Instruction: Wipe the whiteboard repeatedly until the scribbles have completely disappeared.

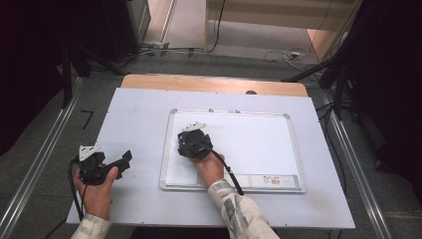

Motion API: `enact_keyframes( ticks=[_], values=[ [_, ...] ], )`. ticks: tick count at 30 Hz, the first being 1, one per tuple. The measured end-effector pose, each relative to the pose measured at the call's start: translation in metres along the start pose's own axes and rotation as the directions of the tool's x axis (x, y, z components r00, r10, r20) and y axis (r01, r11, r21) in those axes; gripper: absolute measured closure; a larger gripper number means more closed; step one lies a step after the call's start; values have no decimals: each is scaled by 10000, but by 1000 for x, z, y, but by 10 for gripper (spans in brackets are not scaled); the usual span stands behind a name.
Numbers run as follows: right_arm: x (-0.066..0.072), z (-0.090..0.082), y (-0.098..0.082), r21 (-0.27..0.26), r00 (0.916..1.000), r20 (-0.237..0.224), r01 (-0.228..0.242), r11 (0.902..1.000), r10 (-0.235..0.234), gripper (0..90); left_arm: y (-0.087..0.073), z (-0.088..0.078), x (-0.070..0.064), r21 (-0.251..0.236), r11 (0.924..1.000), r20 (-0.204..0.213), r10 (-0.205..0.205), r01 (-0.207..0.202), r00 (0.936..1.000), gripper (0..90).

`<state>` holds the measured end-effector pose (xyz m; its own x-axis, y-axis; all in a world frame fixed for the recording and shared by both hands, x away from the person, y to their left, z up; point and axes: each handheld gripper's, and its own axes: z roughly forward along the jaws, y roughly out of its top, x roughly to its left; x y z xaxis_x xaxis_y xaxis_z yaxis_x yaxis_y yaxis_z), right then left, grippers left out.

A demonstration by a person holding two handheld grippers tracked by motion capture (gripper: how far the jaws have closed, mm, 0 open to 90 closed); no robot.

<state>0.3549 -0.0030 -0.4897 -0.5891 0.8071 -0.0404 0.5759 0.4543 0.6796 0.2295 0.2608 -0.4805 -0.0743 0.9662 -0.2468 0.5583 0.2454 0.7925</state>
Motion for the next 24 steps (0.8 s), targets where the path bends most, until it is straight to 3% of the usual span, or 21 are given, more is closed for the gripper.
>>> enact_keyframes(
  ticks=[5,9,24],
  values=[
    [-24,1,2,75,9989,305,-357,9993,354,379,0,0,0,7,10000,7,12,-12,10000,83],
    [-36,2,2,46,9968,520,-616,9981,612,379,0,0,0,9,10000,-14,3,-3,10000,83],
    [-49,23,26,72,9909,899,-1014,9948,1003,379,1,1,0,20,10000,11,-16,16,10000,83]
  ],
)
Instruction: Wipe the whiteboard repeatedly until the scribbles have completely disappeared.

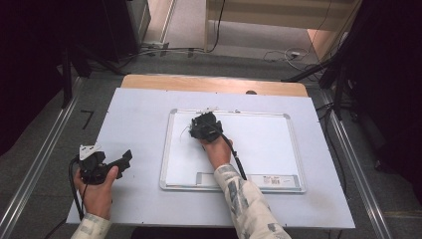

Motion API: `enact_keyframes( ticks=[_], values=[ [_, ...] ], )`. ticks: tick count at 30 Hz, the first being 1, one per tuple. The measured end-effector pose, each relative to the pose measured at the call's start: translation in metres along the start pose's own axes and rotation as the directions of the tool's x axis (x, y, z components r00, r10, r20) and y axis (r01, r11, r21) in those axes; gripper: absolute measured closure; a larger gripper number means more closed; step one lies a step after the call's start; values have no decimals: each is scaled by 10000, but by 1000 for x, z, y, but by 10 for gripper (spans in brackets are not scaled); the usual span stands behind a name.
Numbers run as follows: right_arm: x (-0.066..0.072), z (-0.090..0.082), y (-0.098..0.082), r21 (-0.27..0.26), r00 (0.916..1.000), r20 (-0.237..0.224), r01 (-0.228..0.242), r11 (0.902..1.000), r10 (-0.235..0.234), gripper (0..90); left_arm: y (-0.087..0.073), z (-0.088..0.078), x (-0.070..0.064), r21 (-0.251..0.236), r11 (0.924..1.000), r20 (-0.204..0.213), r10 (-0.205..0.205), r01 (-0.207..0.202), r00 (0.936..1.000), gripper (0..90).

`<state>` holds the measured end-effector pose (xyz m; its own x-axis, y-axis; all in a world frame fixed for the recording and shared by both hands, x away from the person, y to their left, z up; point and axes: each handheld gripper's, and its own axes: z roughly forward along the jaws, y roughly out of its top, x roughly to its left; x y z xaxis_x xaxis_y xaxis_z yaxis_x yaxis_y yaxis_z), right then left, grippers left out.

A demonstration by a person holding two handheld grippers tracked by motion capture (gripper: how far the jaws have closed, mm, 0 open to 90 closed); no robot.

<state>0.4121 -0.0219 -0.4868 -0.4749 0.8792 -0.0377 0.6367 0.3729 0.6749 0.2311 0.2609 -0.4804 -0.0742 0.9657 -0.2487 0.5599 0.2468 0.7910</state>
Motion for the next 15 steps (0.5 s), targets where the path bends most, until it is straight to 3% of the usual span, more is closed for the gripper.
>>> enact_keyframes(
  ticks=[15],
  values=[
    [5,17,17,-51,10000,67,-8,10000,8,379,0,0,1,1,10000,20,-28,28,10000,83]
  ],
)
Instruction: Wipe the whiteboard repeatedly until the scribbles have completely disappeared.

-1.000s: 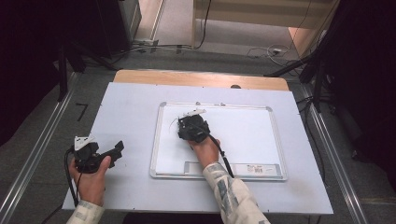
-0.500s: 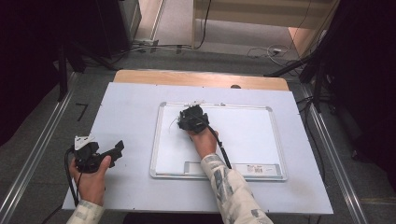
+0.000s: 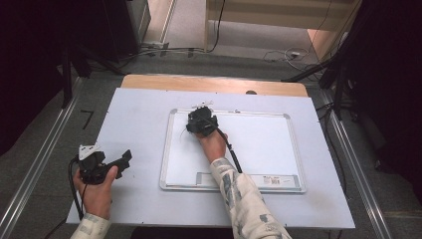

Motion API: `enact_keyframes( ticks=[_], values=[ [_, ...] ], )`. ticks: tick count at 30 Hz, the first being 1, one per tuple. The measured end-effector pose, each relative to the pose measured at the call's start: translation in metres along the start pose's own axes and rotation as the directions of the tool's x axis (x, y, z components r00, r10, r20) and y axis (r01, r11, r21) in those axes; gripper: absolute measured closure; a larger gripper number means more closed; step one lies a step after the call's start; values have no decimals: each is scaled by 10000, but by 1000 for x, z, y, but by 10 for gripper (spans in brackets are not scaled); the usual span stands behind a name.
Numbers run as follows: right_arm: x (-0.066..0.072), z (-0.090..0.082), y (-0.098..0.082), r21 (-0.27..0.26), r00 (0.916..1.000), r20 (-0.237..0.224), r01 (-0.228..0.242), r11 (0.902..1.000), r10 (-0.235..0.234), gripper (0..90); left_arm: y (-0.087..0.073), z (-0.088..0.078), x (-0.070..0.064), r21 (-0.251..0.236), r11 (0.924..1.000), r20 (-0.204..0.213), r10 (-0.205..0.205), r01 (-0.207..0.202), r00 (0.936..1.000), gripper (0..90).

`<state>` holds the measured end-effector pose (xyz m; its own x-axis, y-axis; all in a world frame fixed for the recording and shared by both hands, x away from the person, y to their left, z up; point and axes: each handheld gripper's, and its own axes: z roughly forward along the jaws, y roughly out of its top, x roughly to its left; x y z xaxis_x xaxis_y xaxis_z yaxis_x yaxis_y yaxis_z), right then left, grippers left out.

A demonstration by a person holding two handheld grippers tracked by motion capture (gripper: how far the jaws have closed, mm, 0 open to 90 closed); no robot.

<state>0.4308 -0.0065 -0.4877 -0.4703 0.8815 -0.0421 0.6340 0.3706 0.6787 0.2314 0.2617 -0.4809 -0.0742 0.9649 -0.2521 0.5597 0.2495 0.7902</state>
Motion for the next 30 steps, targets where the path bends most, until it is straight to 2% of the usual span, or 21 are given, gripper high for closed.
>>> enact_keyframes(
  ticks=[9,22,27,30],
  values=[
    [9,-1,-2,-45,10000,-90,36,10000,-37,379,0,1,-1,65,9999,10,78,-78,10000,83],
    [23,-6,-7,-35,9983,-399,416,9991,-418,379,0,1,-1,64,9999,18,79,-79,10000,83],
    [20,-5,-6,-23,9978,-413,526,9986,-526,379,-1,0,0,25,10000,5,25,-25,10000,83],
    [11,-5,-5,28,9988,-303,380,9993,-379,379,-1,-1,2,11,10000,-32,-11,11,10000,83]
  ],
)
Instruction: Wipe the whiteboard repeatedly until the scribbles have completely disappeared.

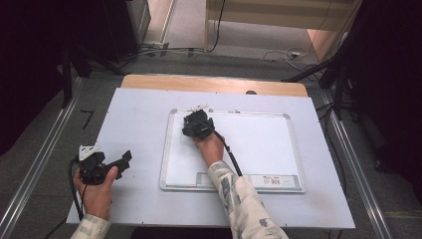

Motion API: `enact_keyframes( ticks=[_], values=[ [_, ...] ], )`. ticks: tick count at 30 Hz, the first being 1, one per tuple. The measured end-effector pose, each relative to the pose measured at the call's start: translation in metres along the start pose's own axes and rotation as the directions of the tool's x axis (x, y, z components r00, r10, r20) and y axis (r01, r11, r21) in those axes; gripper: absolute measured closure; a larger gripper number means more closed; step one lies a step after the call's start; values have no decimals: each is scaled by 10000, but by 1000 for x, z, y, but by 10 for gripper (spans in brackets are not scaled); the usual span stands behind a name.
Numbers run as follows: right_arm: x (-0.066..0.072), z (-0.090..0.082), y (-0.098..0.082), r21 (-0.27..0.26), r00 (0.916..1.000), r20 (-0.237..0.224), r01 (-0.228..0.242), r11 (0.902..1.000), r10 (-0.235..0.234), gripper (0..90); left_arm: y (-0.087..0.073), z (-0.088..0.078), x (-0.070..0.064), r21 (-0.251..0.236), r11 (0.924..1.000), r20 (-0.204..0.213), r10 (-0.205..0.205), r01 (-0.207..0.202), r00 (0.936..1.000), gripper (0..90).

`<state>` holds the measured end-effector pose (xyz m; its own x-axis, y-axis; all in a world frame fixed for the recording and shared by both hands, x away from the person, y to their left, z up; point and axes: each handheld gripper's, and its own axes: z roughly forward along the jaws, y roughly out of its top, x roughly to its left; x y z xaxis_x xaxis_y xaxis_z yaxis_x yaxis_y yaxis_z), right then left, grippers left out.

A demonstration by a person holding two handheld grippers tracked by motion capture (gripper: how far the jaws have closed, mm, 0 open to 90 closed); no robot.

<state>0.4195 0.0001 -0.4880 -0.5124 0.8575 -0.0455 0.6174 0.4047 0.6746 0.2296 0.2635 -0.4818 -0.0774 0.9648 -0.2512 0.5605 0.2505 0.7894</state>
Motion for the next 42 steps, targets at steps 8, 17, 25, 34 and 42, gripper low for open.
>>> enact_keyframes(
  ticks=[8,17,25,34,42],
  values=[
    [-20,-1,-1,33,9994,226,-244,9997,243,379,0,-2,1,-26,10000,-31,-51,51,10000,83],
    [-21,5,3,-131,9981,438,-430,9990,436,379,-1,-2,2,16,10000,-108,-77,77,9999,83],
    [-6,7,5,-168,9997,231,-117,9998,120,379,-1,-1,1,48,10000,-78,-36,36,10000,83],
    [8,-2,-6,-217,9997,-42,240,9995,-241,378,0,1,-2,57,10000,22,59,-59,10000,83],
    [4,-8,-12,-176,9997,-122,191,9997,-193,379,0,3,-4,59,10000,76,70,-70,9999,83]
  ],
)
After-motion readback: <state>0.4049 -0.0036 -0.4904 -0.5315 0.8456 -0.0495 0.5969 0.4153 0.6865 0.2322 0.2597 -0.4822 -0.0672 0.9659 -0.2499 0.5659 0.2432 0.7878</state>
